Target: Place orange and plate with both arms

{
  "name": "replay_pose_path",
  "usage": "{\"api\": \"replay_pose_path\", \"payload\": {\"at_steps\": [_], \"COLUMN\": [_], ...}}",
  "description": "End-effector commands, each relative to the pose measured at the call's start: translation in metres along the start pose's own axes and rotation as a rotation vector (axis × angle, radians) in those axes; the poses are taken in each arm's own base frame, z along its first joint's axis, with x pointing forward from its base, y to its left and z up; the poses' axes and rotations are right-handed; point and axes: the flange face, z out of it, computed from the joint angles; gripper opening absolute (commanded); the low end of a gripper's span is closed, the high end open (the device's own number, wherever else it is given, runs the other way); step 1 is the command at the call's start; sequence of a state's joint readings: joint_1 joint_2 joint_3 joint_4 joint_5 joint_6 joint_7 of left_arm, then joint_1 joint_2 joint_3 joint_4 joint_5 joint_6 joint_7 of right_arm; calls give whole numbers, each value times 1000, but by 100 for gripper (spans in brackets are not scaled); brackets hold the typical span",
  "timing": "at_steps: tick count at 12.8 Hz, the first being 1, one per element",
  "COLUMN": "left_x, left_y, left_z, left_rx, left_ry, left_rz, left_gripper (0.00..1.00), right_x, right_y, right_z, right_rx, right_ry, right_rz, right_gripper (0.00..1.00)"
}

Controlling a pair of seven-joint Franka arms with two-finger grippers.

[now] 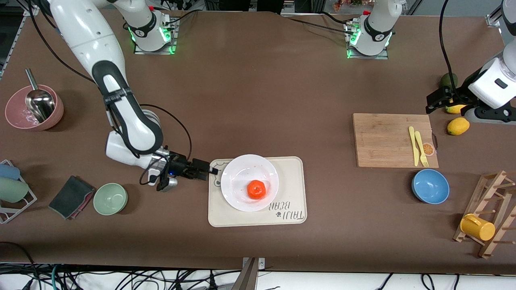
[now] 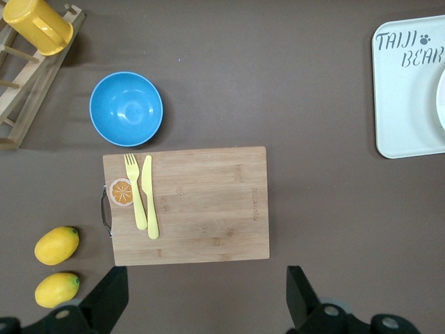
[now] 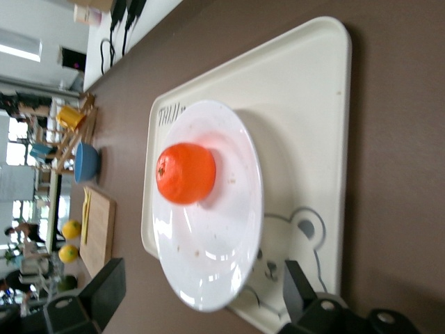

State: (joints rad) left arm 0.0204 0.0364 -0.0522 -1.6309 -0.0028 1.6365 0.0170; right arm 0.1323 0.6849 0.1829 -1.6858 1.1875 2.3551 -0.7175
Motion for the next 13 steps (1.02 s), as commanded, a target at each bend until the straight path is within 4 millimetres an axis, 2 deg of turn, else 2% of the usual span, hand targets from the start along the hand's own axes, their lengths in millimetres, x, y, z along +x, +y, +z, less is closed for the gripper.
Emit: {"api": "replay_pose_path", "payload": {"at_steps": [1,4,7,9,11,13], "left_x": [3,3,4,3,4,4], "left_y": [2,2,2,2,2,2], "left_z": [-6,-6,-6,-6,-6,-6], "left_rx": [1,1,1,1,1,-1], "left_ry": [3,3,5,3,5,5], "left_rz": [7,8,8,7,7,8], "left_gripper": [100,100,100,100,100,100], "right_x": [-27,-39,-50,-49,-49,-52], "right_y": [-5,-10,-55,-68,-69,-72], "right_z": [-66,-139,-217,-270,-310,-337], "right_rx": [-67,-147,-329,-463,-517,-530], "right_ry": [-147,-300,-356,-356,-315,-303], "right_rz": [-63,-164,-332,-404,-404,-390], "right_gripper": [100,100,100,100,100,100]}}
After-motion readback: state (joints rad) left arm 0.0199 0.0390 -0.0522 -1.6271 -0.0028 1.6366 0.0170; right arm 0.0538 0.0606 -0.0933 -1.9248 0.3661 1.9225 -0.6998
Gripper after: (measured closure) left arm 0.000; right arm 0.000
